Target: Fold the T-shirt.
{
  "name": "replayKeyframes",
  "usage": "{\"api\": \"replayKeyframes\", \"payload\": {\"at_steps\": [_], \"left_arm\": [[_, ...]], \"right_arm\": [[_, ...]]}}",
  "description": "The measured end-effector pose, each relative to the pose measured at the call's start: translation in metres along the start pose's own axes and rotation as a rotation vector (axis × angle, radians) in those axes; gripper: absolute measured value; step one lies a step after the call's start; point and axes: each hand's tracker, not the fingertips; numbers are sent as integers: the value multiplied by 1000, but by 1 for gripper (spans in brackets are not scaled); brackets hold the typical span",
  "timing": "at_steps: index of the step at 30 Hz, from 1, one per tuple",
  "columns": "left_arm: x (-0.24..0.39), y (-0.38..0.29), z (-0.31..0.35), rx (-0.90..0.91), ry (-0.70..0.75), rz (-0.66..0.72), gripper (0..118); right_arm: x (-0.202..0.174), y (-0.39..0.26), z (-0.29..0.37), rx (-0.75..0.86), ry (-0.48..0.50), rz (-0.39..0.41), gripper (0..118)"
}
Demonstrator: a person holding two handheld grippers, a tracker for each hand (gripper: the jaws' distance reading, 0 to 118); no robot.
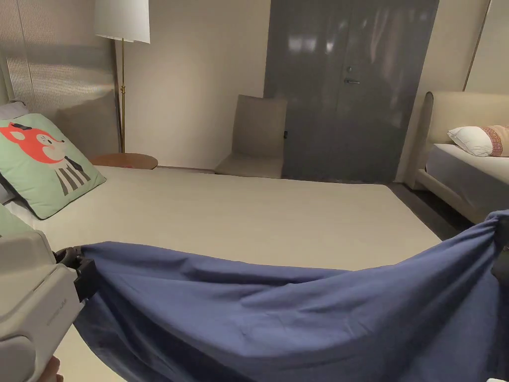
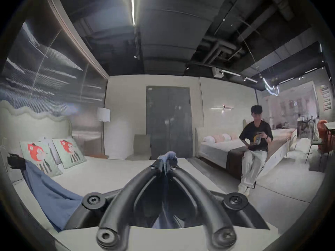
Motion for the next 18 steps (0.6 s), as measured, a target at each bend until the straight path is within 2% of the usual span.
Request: {"api": "replayKeyframes", "payload": {"at_steps": [7, 18], "left_arm": [[19, 44, -15, 66, -44, -45, 5], [53, 160, -97, 150, -70, -57, 5]], "right_arm": [[-2, 26, -26, 42, -24, -2, 3], [-22, 96, -135, 82, -19, -38, 3]]}}
